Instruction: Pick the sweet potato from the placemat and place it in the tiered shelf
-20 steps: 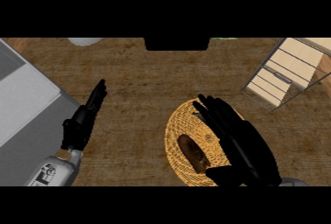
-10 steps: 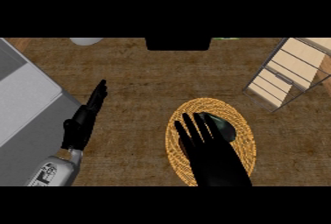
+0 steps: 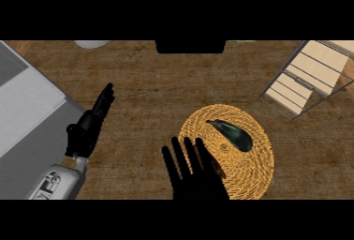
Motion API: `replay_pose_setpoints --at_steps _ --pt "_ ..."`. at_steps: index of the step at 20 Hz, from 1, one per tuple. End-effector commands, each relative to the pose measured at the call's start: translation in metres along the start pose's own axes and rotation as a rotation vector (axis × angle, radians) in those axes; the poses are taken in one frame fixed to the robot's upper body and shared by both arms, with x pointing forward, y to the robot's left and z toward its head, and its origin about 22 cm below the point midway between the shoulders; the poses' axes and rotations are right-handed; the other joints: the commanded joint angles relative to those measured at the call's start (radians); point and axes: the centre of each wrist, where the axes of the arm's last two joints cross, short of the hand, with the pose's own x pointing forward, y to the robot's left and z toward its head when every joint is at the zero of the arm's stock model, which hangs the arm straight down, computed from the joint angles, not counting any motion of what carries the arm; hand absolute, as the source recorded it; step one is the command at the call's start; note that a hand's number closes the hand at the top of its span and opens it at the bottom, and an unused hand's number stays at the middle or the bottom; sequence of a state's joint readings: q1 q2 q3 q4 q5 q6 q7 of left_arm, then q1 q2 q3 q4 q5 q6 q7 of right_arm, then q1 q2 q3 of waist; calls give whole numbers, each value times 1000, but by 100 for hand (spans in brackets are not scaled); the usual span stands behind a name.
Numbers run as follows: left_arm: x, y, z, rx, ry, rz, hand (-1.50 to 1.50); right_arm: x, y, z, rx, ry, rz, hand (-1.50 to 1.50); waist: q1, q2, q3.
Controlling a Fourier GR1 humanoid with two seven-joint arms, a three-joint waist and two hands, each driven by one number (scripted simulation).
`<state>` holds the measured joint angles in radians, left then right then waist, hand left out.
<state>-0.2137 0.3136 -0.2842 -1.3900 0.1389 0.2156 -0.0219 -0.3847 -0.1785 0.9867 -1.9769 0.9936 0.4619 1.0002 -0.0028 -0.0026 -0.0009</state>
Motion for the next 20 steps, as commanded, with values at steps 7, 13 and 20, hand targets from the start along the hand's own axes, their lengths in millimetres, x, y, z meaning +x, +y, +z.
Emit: replay_pose_setpoints --at_steps 7,13,20 --pt "14 2 7 -10 -11 9 0 18 20 32 -5 118 65 -150 -1 -2 1" --pt "3 -17 6 21 -7 -7 0 21 47 -7 6 134 56 -150 4 2 1" --pt "9 -5 8 -7 -12 4 0 24 37 -8 -1 168 76 -150 3 1 1"
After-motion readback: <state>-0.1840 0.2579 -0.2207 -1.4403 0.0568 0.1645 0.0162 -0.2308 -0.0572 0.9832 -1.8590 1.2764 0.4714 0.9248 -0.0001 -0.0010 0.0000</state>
